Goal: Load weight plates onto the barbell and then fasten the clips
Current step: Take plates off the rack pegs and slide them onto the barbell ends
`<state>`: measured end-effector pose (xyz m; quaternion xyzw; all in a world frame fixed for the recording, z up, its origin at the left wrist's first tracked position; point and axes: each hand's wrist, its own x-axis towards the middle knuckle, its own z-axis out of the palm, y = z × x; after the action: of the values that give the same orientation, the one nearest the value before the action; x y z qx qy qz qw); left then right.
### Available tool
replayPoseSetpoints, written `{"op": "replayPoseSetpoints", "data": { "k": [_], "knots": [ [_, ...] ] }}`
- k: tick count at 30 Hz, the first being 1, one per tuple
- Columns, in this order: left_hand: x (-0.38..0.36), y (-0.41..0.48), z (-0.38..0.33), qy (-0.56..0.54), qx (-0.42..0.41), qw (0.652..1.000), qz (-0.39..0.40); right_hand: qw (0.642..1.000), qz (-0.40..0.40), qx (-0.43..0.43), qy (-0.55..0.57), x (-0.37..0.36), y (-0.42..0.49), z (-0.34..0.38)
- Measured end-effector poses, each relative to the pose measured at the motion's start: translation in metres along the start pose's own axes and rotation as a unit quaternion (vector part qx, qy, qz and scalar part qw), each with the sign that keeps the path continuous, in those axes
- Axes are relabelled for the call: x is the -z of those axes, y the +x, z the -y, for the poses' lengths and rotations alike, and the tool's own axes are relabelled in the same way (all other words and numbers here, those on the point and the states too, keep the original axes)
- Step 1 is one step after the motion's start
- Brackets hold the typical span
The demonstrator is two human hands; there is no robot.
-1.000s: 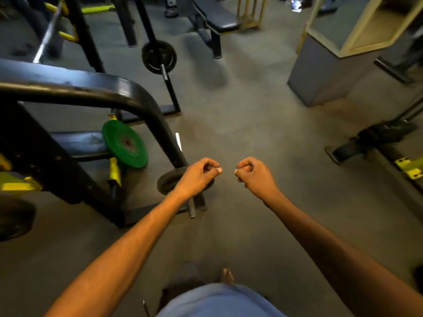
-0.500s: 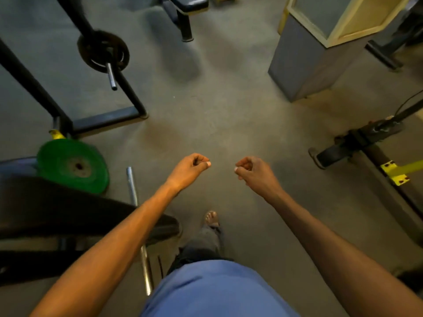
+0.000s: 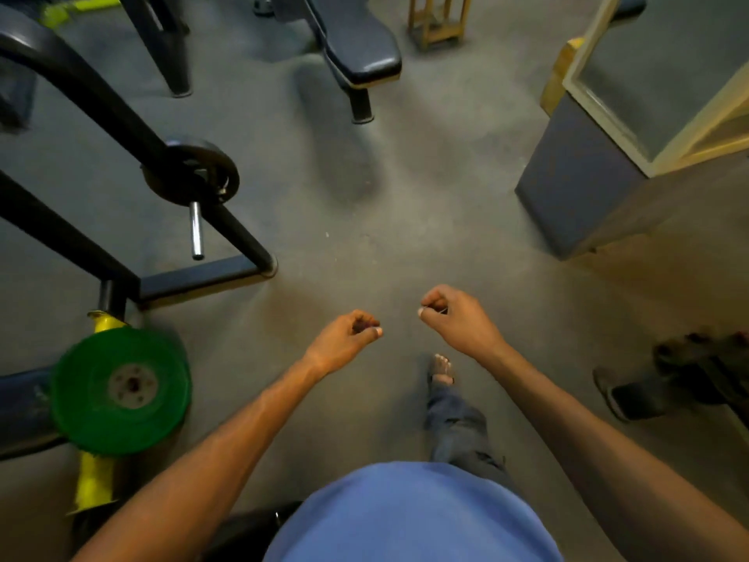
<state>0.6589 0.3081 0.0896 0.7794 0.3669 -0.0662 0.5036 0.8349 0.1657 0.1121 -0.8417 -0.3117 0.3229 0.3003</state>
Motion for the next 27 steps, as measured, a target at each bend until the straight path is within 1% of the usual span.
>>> {"op": "replayPoseSetpoints", "data": {
  "k": [4,7,10,13,15,17,20,24,27],
  "knots": [
    [0.04,0.081,-0.038,-0.01,0.034,0.999,-0.039,0.998,0.05,0.012,-0.039,0.04,0.108,0.024],
    [0.08,0.13,-0.061,-0.034,0.05,0.996,-0.073,0.99,0.1,0.054,-0.082,0.062,0.188,0.066],
    [0.123,0.171,-0.067,-0.059,0.063,0.989,-0.12,0.981,0.132,0.09,-0.109,0.066,0.265,0.115],
    [0.177,0.226,-0.058,-0.091,0.085,0.978,-0.165,0.972,0.158,0.126,-0.122,0.051,0.346,0.168],
    [0.216,0.268,-0.041,-0.105,0.092,0.973,-0.184,0.964,0.174,0.146,-0.14,0.032,0.4,0.202],
    [0.258,0.309,-0.021,-0.105,0.094,0.97,-0.198,0.959,0.182,0.164,-0.146,0.011,0.454,0.235],
    [0.328,0.355,-0.001,-0.111,0.12,0.959,-0.23,0.95,0.198,0.175,-0.164,-0.016,0.523,0.292],
    [0.423,0.409,0.016,-0.105,0.155,0.958,-0.217,0.937,0.22,0.199,-0.185,-0.04,0.605,0.375],
    [0.486,0.444,0.032,-0.126,0.175,0.942,-0.256,0.927,0.232,0.218,-0.199,-0.058,0.666,0.433]
  ]
}}
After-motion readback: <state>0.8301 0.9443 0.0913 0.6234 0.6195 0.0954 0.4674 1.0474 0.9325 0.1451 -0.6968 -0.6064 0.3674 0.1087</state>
